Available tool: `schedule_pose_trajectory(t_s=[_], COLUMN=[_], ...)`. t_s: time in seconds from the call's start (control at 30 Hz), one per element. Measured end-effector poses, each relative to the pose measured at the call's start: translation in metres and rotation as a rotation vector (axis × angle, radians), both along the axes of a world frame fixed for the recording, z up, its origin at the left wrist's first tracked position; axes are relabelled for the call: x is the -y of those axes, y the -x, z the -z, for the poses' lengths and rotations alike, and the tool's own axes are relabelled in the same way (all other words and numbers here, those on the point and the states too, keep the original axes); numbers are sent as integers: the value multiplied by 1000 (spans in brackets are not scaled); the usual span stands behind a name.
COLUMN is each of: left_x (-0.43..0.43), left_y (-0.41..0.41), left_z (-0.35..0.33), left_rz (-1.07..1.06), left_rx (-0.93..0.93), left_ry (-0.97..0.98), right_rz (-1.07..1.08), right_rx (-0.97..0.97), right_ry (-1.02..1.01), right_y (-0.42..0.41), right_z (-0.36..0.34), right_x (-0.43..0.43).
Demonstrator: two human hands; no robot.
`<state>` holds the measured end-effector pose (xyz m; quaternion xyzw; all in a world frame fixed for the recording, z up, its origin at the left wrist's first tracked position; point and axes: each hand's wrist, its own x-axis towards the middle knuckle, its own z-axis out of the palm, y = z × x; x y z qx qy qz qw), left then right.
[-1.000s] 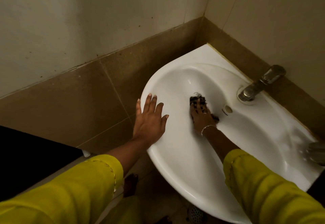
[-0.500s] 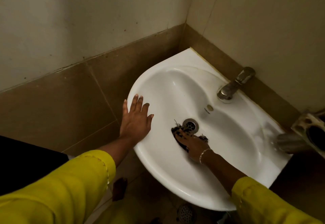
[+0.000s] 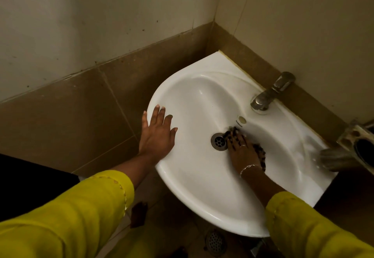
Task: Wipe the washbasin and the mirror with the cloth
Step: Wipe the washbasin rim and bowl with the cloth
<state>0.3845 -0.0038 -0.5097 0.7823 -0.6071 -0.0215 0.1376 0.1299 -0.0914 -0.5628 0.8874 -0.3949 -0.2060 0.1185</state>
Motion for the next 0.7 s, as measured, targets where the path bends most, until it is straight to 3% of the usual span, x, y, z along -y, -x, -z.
schedule_pose_trajectory(t_s=[0.13, 0.27, 0.47, 0.6, 0.7], left_x=[1, 1, 0, 0, 0], left_y=[0, -1, 0, 0, 0], left_z=[3, 3, 1, 2, 4], left_rz=[5, 8, 14, 14, 15], left_rx=[10, 11, -1, 10, 16], left_ry=[13, 20, 8, 23, 23], right_rz=[-241, -251, -168, -75, 85], right_rx=[15, -89, -56, 159, 425], right_ry=[320, 472, 467, 358, 233], right_y=[-11, -28, -3, 19, 40], right_z=[-36, -56, -49, -39, -43], right_x=[21, 43, 25, 7, -9])
